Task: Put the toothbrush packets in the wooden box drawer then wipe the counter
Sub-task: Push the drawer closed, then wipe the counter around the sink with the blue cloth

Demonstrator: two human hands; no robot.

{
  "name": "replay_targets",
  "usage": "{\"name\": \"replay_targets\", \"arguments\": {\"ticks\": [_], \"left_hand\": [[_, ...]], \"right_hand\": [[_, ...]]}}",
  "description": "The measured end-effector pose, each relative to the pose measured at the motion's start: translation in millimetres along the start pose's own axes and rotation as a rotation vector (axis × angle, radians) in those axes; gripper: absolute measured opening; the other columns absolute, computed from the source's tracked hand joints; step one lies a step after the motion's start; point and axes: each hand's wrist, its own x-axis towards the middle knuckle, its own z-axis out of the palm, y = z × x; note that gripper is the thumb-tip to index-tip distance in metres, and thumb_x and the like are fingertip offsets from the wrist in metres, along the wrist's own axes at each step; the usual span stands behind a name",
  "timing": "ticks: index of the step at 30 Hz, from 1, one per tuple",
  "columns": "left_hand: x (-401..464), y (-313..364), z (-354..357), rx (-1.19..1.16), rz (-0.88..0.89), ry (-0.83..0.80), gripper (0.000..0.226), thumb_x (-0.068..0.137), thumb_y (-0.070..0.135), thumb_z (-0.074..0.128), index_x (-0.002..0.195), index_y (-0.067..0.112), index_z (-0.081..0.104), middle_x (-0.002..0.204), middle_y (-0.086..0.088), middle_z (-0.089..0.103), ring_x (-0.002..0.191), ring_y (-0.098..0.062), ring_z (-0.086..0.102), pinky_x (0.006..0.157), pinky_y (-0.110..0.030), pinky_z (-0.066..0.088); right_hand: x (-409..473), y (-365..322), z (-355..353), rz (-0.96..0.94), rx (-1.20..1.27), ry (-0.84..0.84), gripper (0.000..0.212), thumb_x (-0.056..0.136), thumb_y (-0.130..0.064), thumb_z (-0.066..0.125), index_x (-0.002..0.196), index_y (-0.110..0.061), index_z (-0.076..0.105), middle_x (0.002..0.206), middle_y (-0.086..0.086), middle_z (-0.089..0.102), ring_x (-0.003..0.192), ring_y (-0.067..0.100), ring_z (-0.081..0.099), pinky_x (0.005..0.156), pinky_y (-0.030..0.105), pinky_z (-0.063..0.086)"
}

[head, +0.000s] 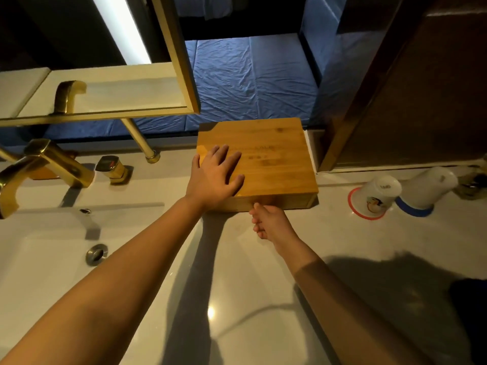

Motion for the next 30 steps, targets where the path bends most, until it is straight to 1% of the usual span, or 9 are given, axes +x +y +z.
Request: {"name": "replay_targets", "arguments": {"ticks": [3, 6, 9, 13, 17, 21, 23, 28, 30], "left_hand": [[-6, 10, -10, 0.011, 0.006, 0.062, 0.054, 0.089, 0.046, 0.045, 0.137, 0.021, 0.041, 0.147, -0.01, 0.04, 0.135, -0.028, 0.035, 0.108, -0.047, 0.026], [-29, 33, -23, -0.012, -0.003, 0.207, 0.051, 0.088, 0.04, 0.05, 0.132, 0.015, 0.047, 0.138, -0.01, 0.05, 0.124, -0.027, 0.048, 0.1, -0.043, 0.04], [-83, 73, -17, -0.155, -0.036, 0.235, 0.047, 0.089, 0.037, 0.051, 0.13, 0.014, 0.051, 0.133, -0.008, 0.055, 0.118, -0.025, 0.053, 0.095, -0.04, 0.044], [-160, 132, 26, -0.174, -0.086, 0.15, 0.05, 0.089, 0.044, 0.039, 0.133, 0.022, 0.047, 0.142, -0.004, 0.046, 0.132, -0.023, 0.043, 0.106, -0.042, 0.034], [-222, 201, 78, -0.088, -0.175, 0.013, 0.058, 0.089, 0.054, 0.038, 0.143, 0.032, 0.029, 0.157, -0.002, 0.023, 0.145, -0.018, 0.012, 0.116, -0.047, 0.005], [-256, 238, 112, -0.035, -0.244, -0.124, 0.068, 0.085, 0.068, 0.017, 0.146, 0.044, -0.003, 0.159, 0.004, -0.011, 0.147, -0.02, -0.013, 0.114, -0.062, 0.0], [-264, 251, 116, -0.038, -0.265, -0.163, 0.069, 0.083, 0.069, 0.011, 0.143, 0.045, -0.012, 0.155, 0.006, -0.023, 0.145, -0.019, -0.021, 0.113, -0.062, -0.009], [-273, 265, 113, -0.001, -0.315, -0.172, 0.074, 0.079, 0.071, 0.01, 0.146, 0.042, -0.004, 0.159, 0.002, -0.013, 0.146, -0.021, -0.015, 0.113, -0.06, -0.01], [-273, 264, 113, 0.016, -0.325, -0.183, 0.074, 0.079, 0.071, 0.01, 0.146, 0.042, -0.002, 0.16, 0.002, -0.01, 0.147, -0.021, -0.013, 0.113, -0.061, -0.009]], "right_hand": [[-18, 7, -14, -0.052, -0.187, 0.044, 0.035, 0.088, -0.048, 0.044, 0.104, -0.021, 0.06, 0.082, -0.004, 0.062, 0.074, 0.016, 0.059, 0.069, 0.035, 0.051], [-51, 21, -38, -0.184, -0.464, 0.114, 0.027, 0.089, -0.045, 0.042, 0.105, -0.029, 0.056, 0.101, -0.003, 0.065, 0.091, 0.02, 0.062, 0.084, 0.043, 0.055], [-88, 42, -73, -0.408, -0.749, 0.238, 0.022, 0.093, -0.031, 0.043, 0.113, -0.026, 0.053, 0.113, -0.001, 0.059, 0.098, 0.015, 0.058, 0.084, 0.033, 0.055], [-123, 81, -133, -0.629, -1.041, 0.326, 0.031, 0.093, -0.027, 0.045, 0.123, -0.024, 0.051, 0.125, 0.001, 0.055, 0.113, 0.018, 0.05, 0.09, 0.03, 0.047], [-154, 121, -201, -0.677, -1.152, 0.365, 0.035, 0.091, -0.024, 0.05, 0.126, -0.021, 0.053, 0.136, 0.007, 0.051, 0.124, 0.024, 0.046, 0.098, 0.04, 0.046], [-183, 145, -276, -0.631, -1.249, 0.299, 0.045, 0.095, -0.027, 0.04, 0.14, -0.025, 0.036, 0.154, 0.003, 0.027, 0.143, 0.021, 0.02, 0.114, 0.042, 0.022], [-193, 153, -315, -0.549, -1.325, 0.256, 0.051, 0.097, -0.027, 0.036, 0.145, -0.027, 0.022, 0.158, -0.001, 0.012, 0.146, 0.018, 0.005, 0.118, 0.042, 0.012], [-196, 173, -378, -0.341, -1.44, 0.026, 0.07, 0.095, -0.033, 0.039, 0.141, -0.029, -0.014, 0.158, 0.004, -0.012, 0.145, 0.022, -0.011, 0.119, 0.04, 0.006], [-195, 179, -381, -0.288, -1.445, -0.065, 0.074, 0.095, -0.037, 0.042, 0.142, -0.026, -0.013, 0.157, 0.006, -0.012, 0.145, 0.024, -0.008, 0.119, 0.039, 0.007]]}}
